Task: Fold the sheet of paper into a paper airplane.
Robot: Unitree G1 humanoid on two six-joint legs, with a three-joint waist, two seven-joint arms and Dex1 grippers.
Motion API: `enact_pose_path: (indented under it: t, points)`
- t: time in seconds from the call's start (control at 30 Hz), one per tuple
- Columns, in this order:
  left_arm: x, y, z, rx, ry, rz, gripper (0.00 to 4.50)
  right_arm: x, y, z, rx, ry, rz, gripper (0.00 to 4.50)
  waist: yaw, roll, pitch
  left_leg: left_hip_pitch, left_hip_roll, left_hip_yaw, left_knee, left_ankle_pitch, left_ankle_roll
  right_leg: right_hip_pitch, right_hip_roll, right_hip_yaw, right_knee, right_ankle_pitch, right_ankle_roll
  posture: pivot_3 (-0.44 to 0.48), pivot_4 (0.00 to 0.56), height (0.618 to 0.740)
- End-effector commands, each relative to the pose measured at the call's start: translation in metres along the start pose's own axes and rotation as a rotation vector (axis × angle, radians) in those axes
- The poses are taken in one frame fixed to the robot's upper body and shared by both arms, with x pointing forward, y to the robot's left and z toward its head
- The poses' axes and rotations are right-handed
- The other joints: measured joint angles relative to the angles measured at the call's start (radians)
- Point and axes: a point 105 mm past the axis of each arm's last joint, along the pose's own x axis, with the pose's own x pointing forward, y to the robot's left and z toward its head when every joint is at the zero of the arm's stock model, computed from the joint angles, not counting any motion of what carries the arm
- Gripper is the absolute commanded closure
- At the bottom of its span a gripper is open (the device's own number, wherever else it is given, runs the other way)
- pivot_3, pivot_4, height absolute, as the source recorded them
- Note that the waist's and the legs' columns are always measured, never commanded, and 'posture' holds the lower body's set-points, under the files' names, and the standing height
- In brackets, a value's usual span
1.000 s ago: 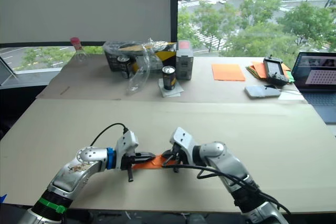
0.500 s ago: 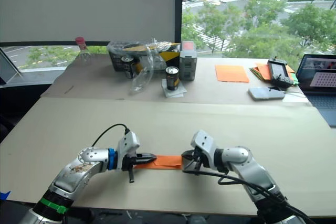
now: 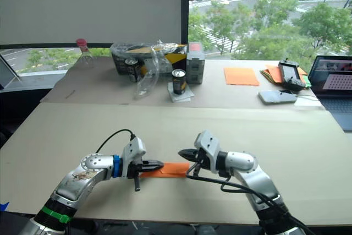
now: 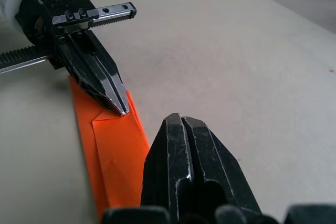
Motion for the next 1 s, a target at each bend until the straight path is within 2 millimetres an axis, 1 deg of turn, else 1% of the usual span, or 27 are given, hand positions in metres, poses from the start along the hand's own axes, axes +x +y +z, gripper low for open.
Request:
enact_pose_path:
  t: [0.03, 0.07, 0.17, 0.23, 0.3, 0.37, 0.5, 0.57, 0.63, 0.73, 0.77, 0.9, 0.97, 1.0]
  points:
    - [-0.003, 0.000, -0.024, -0.054, 0.083, 0.020, 4.50, -0.003, 0.001, -0.001, 0.015, -0.038, -0.018, 4.46, 0.000, 0.000, 0.000, 0.000, 0.000, 0.000, 0.000, 0.000, 0.000, 0.000, 0.000, 0.000, 0.000, 0.000, 0.000, 0.000, 0.150, 0.730]
    - [-0.004, 0.001, -0.024, -0.056, 0.080, 0.024, 4.50, -0.004, 0.001, -0.001, 0.028, -0.048, -0.022, 4.46, 0.000, 0.000, 0.000, 0.000, 0.000, 0.000, 0.000, 0.000, 0.000, 0.000, 0.000, 0.000, 0.000, 0.001, -0.001, 0.000, 0.150, 0.730]
    - [-0.008, 0.006, -0.023, -0.069, 0.070, 0.052, 4.50, -0.009, -0.001, -0.018, 0.063, -0.009, -0.038, 4.46, -0.003, 0.000, 0.000, 0.001, 0.000, 0.000, 0.000, 0.000, 0.000, 0.000, 0.000, 0.000, 0.000, 0.001, -0.001, 0.000, 0.150, 0.730]
    - [-0.010, 0.008, -0.023, -0.071, 0.068, 0.060, 4.50, -0.012, -0.001, -0.025, 0.072, 0.009, -0.038, 4.46, -0.007, 0.000, 0.000, 0.001, 0.001, 0.000, 0.000, 0.000, 0.000, 0.000, 0.001, 0.000, 0.001, 0.000, 0.000, 0.000, 0.150, 0.730]
    - [-0.014, 0.009, -0.025, -0.099, 0.056, 0.077, 4.50, -0.018, -0.001, -0.039, 0.074, 0.053, -0.044, 4.46, -0.011, 0.000, 0.000, 0.001, 0.000, 0.000, 0.000, 0.000, 0.000, 0.000, 0.001, 0.000, 0.001, 0.000, 0.000, 0.000, 0.150, 0.730]
    - [-0.019, 0.010, -0.027, -0.119, 0.053, 0.087, 4.50, -0.021, -0.001, -0.047, 0.082, 0.073, -0.054, 4.46, -0.015, 0.000, 0.000, 0.001, 0.001, 0.000, 0.000, 0.000, 0.000, 0.000, 0.001, 0.000, 0.001, 0.000, 0.000, 0.000, 0.150, 0.730]
    - [-0.026, 0.010, -0.031, -0.126, 0.060, 0.098, 4.50, -0.022, -0.002, -0.051, 0.095, 0.075, -0.070, 4.46, -0.019, 0.000, 0.000, 0.001, 0.001, 0.000, 0.000, 0.000, 0.000, 0.001, 0.001, 0.000, 0.001, 0.000, 0.000, 0.000, 0.150, 0.730]
    - [-0.027, 0.011, -0.029, -0.133, 0.047, 0.109, 4.50, -0.020, -0.003, -0.043, 0.080, 0.054, -0.065, 4.46, -0.019, 0.000, 0.000, 0.002, 0.001, 0.000, 0.000, 0.000, 0.000, 0.001, 0.000, 0.000, 0.001, 0.000, 0.000, 0.000, 0.150, 0.730]
    - [-0.030, 0.012, -0.021, -0.152, 0.000, 0.104, 4.50, -0.020, -0.006, -0.031, 0.061, 0.019, -0.062, 4.46, -0.019, 0.000, 0.000, 0.002, 0.000, 0.000, 0.000, 0.000, 0.000, 0.002, 0.000, 0.000, 0.001, 0.000, 0.000, 0.000, 0.150, 0.730]
    - [-0.040, 0.019, 0.006, -0.178, -0.127, 0.100, 4.50, -0.023, -0.013, -0.004, 0.021, -0.045, -0.049, 4.46, -0.020, 0.000, 0.001, 0.001, 0.001, 0.000, 0.000, 0.000, 0.000, 0.000, 0.000, 0.000, 0.001, 0.000, 0.000, 0.000, 0.150, 0.730]
    - [-0.043, 0.020, 0.012, -0.183, -0.151, 0.095, 4.50, -0.024, -0.014, 0.002, 0.013, -0.058, -0.044, 4.46, -0.021, 0.000, 0.003, 0.000, 0.001, 0.000, 0.000, 0.000, 0.000, -0.001, 0.000, 0.000, 0.002, 0.000, 0.000, 0.000, 0.150, 0.730]
    - [-0.066, 0.026, 0.029, -0.146, -0.167, 0.083, 4.50, -0.034, -0.021, 0.041, -0.035, -0.135, -0.013, 4.46, -0.024, 0.000, 0.006, -0.002, 0.001, -0.001, 0.000, 0.000, 0.000, -0.004, 0.001, 0.000, 0.003, 0.002, -0.003, 0.000, 0.150, 0.730]
    - [-0.077, 0.032, 0.031, -0.122, -0.141, 0.105, 4.50, -0.039, -0.023, 0.056, -0.058, -0.141, 0.013, 4.46, -0.023, 0.000, 0.007, -0.003, 0.001, -0.001, 0.000, 0.000, 0.000, -0.004, 0.001, 0.000, 0.003, 0.002, -0.004, 0.000, 0.150, 0.730]
    - [-0.083, 0.037, 0.032, -0.104, -0.112, 0.126, 4.50, -0.042, -0.021, 0.069, -0.048, -0.139, 0.050, 4.46, -0.021, 0.000, 0.008, -0.003, 0.000, -0.001, 0.000, 0.000, 0.000, -0.004, 0.000, 0.000, 0.003, 0.003, -0.005, 0.000, 0.150, 0.730]
